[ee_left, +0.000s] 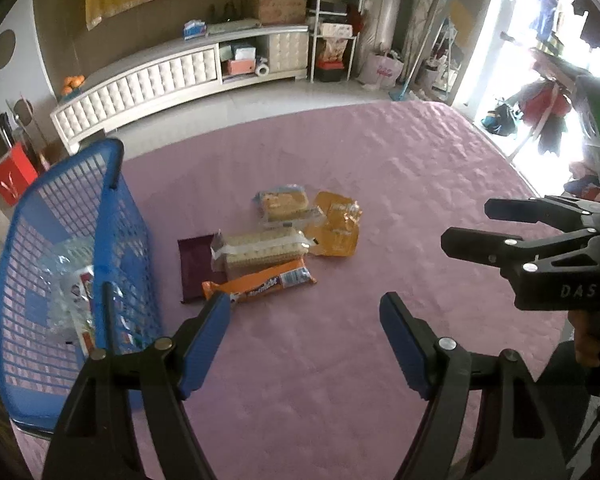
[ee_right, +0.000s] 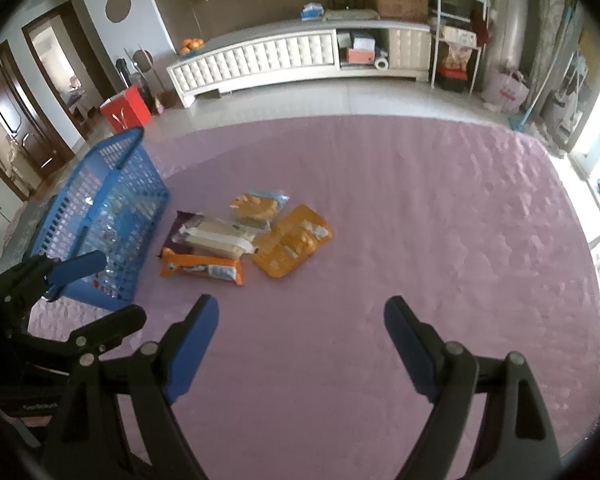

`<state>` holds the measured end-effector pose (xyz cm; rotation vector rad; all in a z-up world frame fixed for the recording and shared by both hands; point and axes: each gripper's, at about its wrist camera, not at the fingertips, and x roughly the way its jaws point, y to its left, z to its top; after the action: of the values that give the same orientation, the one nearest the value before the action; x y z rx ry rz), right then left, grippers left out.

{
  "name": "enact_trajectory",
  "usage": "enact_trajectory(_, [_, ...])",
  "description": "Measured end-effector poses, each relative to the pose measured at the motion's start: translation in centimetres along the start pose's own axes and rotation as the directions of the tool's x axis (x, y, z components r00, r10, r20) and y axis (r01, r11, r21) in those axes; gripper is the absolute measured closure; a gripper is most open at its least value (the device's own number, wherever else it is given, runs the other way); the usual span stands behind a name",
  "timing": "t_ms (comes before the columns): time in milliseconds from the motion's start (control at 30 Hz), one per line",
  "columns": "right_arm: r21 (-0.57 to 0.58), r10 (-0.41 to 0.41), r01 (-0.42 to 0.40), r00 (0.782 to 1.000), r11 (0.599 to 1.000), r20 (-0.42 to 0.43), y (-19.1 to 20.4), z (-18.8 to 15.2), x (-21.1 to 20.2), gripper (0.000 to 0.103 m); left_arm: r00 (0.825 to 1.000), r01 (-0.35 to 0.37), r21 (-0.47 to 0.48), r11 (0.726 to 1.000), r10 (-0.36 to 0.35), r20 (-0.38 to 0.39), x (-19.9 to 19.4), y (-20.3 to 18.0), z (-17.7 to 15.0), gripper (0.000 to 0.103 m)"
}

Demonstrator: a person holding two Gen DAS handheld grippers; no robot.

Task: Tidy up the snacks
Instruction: 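Withdraw both grippers from the basket toward the remaining snacks, then grasp the orange pouch with the right gripper and lift it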

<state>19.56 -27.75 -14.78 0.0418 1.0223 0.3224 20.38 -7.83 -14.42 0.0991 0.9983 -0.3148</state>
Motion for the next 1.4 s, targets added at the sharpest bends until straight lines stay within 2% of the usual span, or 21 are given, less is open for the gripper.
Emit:
enact_trajectory(167, [0.024,-0.003,0.004,0.999,1.000,-0.053,-0.9,0.4,2.8,0.015,0.998,-0.062,-0.014,0.998,0.062,-0.011,1.6,0.0,0.0,0.030])
enact_trajectory(300, [0.083,0.019,-0.010,0.994,0.996,-0.104,-1.5,1.4,5.2,0.015,0.999,-0.029,-0.063,0.998,0.027,-0.034,3.2,0.9,0.7,0.039])
enact_trajectory(367, [0.106,0.025,-0.011,0.992,0.994,-0.128,-1.8,2.1,6.6,0.015,0.999,-0.029,-0.076,0.997,0.026,-0.046,4.1,1.3,1.1,0.040])
enact_trajectory(467, [0.131,-0.008,0.028,0.988,0.991,-0.156,-2.5,3.4,8.8,0.015,0.997,-0.032,-0.078,0.996,0.027,-0.067,5.4,1.6,1.8,0.040])
enact_trajectory(600, [0.117,-0.042,0.067,0.977,0.991,-0.207,-3.2,4.8,11.7,0.015,0.996,-0.060,-0.078,0.995,0.054,-0.078,6.8,2.2,3.1,0.040])
enact_trajectory(767, [0.175,-0.001,0.047,0.967,0.984,-0.255,-3.5,5.5,14.0,0.015,0.991,-0.060,-0.088,0.994,0.049,-0.121,8.8,2.7,4.3,0.040])
enact_trajectory(933, [0.138,-0.036,0.075,0.963,0.988,-0.268,-2.7,6.3,14.7,0.015,0.989,-0.061,-0.060,0.996,0.052,-0.139,9.7,3.1,4.4,0.039])
enact_trajectory(1200, [0.050,-0.086,0.106,0.949,0.993,-0.304,-0.1,6.4,15.3,0.015,0.988,-0.040,-0.079,0.996,0.028,-0.151,9.8,4.1,3.3,0.039])
enact_trajectory(1333, [-0.073,-0.170,0.156,0.945,0.985,-0.280,1.6,5.5,15.5,0.016,0.989,-0.036,-0.067,0.997,0.026,-0.142,9.2,4.2,2.8,0.039])
enact_trajectory(1400, [-0.106,-0.165,0.142,0.953,0.984,-0.255,2.1,4.9,15.2,0.021,0.990,-0.025,-0.081,0.996,0.013,-0.141,9.2,4.3,2.4,0.039])
